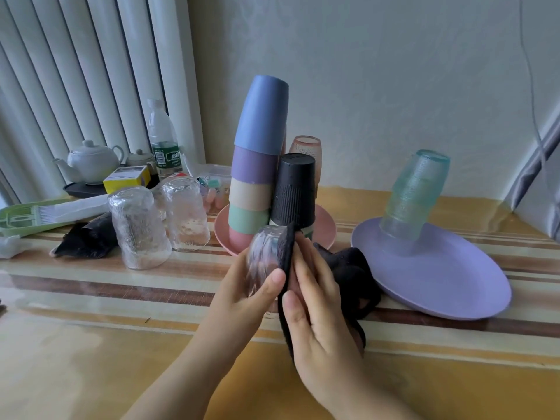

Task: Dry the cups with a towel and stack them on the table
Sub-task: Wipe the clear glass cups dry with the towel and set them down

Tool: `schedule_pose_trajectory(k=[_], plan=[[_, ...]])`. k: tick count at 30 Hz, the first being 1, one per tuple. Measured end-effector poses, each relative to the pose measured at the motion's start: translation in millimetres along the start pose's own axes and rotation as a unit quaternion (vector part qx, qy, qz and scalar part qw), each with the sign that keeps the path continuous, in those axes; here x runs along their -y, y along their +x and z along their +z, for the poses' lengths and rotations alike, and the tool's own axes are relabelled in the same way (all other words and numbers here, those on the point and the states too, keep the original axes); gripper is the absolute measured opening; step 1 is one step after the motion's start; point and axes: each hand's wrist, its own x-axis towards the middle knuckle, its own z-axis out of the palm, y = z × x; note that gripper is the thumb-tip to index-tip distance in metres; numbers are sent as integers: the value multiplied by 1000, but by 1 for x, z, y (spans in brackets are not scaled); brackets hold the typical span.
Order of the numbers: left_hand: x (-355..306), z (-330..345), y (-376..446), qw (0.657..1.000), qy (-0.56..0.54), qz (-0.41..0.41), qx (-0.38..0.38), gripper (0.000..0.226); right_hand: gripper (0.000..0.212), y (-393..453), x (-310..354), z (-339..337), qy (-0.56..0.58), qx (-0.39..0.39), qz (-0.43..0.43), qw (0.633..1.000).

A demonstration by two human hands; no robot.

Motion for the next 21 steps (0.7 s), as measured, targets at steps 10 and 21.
schedule_pose_trajectory(k=[10,21], plan=[[1,8,-8,992,3,-41,123,37,27,20,6,-34,119,-19,103,987],[12,-2,12,975,-202,-77,50,85,61,4,-15,-12,306,46,258,915]])
